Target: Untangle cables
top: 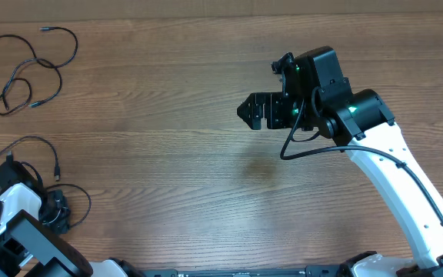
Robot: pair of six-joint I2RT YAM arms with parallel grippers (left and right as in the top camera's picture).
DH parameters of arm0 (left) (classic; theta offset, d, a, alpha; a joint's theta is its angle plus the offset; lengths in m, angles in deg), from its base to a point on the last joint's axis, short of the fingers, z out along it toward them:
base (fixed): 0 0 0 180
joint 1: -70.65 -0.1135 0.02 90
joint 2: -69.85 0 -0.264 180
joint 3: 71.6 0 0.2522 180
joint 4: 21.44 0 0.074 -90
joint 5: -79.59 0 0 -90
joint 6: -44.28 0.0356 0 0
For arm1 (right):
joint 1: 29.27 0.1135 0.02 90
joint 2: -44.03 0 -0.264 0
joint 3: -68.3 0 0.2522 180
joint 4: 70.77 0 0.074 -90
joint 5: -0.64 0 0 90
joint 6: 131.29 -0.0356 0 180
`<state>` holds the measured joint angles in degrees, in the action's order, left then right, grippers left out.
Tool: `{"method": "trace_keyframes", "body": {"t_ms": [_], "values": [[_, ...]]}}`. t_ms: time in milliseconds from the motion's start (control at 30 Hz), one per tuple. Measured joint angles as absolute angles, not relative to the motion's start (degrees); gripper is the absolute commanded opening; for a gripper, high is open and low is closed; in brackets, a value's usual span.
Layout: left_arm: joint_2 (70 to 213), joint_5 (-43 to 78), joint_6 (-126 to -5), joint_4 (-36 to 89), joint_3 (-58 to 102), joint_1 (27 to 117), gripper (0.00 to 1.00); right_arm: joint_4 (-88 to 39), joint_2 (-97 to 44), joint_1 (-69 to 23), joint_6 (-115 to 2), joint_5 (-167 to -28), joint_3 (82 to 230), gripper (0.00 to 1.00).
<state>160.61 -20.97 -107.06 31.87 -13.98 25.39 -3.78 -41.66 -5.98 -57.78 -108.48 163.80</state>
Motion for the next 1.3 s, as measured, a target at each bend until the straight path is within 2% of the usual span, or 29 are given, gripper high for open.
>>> {"method": "trace_keyframes", "body": {"t_ms": [400,800,900,1067,1100,1133,1167,1200,1233,1300], "values": [[160.64,-22.35,-106.69,30.97,-14.26,25.39,0.07,-3.78,-41.66,-5.98,-57.8,-108.48,163.8,1.0],[160.85,-23.92,-101.75,24.24,-14.81,25.24,0.04,-3.26,-41.66,-5.98,-57.78,-108.48,163.8,1.0],[160.9,-23.99,-100.9,23.28,-14.9,25.22,0.08,-3.23,-41.66,-5.98,-57.78,-108.46,163.8,1.0],[161.16,-23.9,-99.67,20.5,-15.05,24.71,0.07,-2.16,-41.66,-5.98,-57.78,-108.48,163.8,1.0],[161.16,-23.79,-99.19,20.52,-15.03,24.32,0.11,-1.86,-41.66,-5.98,-57.8,-108.48,163.8,1.0],[161.16,-23.55,-98.43,20.57,-14.94,23.88,0.27,-1.66,-41.66,-5.98,-57.8,-108.46,163.8,1.0],[161.18,-23.49,-97.81,20.59,-14.85,23.47,0.52,-1.7,-41.66,-5.98,-57.76,-108.48,163.8,1.0],[161.27,-23.27,-96.96,20.79,-14.64,23.21,0.69,-1.73,-41.66,-5.98,-57.78,-108.48,163.8,1.0],[161.4,-22.94,-96.15,20.89,-14.37,22.97,0.77,-1.79,-41.66,-5.98,-57.78,-108.46,163.8,1.0],[161.55,-21.87,-94.71,20.98,-13.78,22.64,0.86,-2.03,-41.66,-5.98,-57.78,-108.48,163.8,1.0]]}}
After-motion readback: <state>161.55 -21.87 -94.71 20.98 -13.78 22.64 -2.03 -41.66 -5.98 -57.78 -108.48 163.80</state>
